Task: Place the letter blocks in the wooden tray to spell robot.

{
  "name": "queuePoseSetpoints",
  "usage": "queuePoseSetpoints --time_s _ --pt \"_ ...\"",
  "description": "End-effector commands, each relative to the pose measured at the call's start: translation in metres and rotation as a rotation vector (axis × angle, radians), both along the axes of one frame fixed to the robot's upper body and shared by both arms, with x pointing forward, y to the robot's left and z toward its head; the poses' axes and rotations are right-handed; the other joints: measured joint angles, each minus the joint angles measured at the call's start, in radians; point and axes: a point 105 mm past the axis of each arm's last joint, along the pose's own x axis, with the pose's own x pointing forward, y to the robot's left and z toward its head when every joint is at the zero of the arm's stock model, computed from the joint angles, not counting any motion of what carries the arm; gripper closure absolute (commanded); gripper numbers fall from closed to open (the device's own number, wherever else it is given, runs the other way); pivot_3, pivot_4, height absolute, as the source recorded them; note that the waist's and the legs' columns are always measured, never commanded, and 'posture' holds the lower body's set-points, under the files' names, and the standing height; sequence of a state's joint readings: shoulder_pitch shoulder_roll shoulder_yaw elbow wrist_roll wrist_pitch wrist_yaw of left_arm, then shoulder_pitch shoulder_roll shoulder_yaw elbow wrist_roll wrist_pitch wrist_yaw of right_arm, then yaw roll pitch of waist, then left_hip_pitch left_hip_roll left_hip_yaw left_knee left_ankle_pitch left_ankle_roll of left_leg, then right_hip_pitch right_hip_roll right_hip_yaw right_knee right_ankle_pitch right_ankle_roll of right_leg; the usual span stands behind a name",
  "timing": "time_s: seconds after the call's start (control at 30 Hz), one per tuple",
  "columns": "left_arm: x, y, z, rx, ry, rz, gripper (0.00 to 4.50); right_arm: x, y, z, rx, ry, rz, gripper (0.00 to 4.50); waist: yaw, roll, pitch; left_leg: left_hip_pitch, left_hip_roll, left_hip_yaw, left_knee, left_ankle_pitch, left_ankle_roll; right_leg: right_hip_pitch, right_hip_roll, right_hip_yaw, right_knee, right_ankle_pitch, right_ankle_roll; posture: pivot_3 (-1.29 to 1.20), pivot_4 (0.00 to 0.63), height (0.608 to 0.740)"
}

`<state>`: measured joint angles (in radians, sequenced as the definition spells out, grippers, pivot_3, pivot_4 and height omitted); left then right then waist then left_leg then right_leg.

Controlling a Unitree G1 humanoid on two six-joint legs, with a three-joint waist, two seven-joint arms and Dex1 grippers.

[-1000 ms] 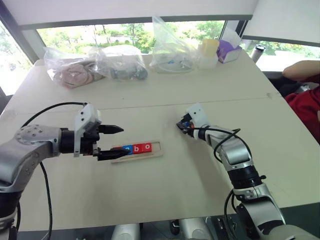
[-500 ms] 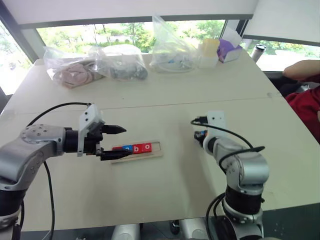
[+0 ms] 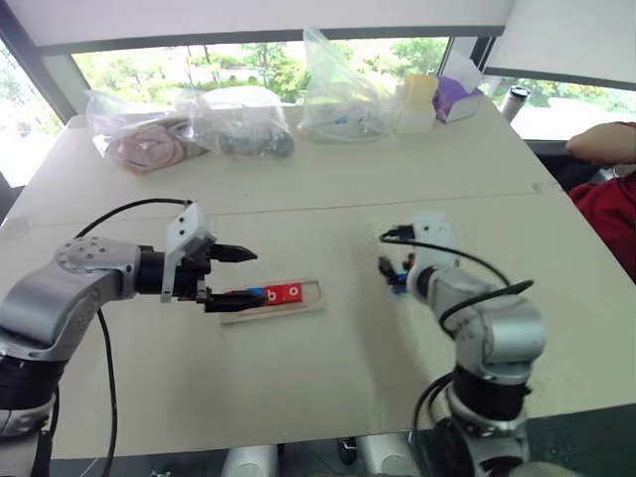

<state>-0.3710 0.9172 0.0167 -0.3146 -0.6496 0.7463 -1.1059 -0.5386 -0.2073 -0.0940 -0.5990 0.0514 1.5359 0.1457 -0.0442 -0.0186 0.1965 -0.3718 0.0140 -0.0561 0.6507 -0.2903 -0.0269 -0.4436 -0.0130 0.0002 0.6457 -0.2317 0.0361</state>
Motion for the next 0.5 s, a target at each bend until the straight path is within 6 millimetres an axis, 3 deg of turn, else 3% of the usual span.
queuePoseSetpoints --time_s 0.03,0.13,0.2,0.33,0.5 --pt "-0.004 -0.008 0.010 -0.018 -0.048 -0.041 0.00 0.004 0.014 0.037 0.002 -0.173 0.376 0.05 -0.001 0.000 0.000 0.000 0.000 0.000 0.000 0.000 0.000 0.000 0.000 0.000 0.000 0.000 0.001 0.00 0.150 0.740" --pt "-0.010 -0.013 0.008 -0.015 -0.038 -0.072 0.00 -0.021 0.018 0.033 -0.090 -0.234 0.792 0.05 0.004 -0.001 0.000 0.000 0.000 -0.001 -0.002 -0.001 0.002 0.001 0.001 -0.001 -0.003 -0.001 0.003 0.00 0.150 0.740" --pt "-0.012 -0.014 0.008 -0.007 -0.037 -0.086 0.00 -0.034 0.008 0.010 -0.137 -0.136 0.958 0.05 0.003 -0.001 0.000 0.000 0.001 -0.002 -0.002 -0.004 0.007 0.002 0.002 -0.002 -0.004 -0.003 0.004 0.00 0.150 0.740" --pt "-0.019 -0.013 0.011 0.020 -0.040 -0.116 0.00 -0.025 -0.024 -0.027 -0.256 -0.026 1.091 0.05 -0.005 -0.001 0.000 0.001 0.001 0.004 -0.001 -0.005 0.008 0.002 0.001 0.001 -0.004 -0.001 0.002 0.00 0.150 0.740" --pt "-0.026 -0.007 0.014 0.046 -0.054 -0.062 0.00 -0.001 -0.040 -0.045 -0.299 -0.002 1.154 0.05 -0.003 -0.001 0.001 0.003 0.001 0.005 0.003 -0.004 0.008 0.002 0.002 0.003 0.000 -0.001 0.002 0.00 0.150 0.740"
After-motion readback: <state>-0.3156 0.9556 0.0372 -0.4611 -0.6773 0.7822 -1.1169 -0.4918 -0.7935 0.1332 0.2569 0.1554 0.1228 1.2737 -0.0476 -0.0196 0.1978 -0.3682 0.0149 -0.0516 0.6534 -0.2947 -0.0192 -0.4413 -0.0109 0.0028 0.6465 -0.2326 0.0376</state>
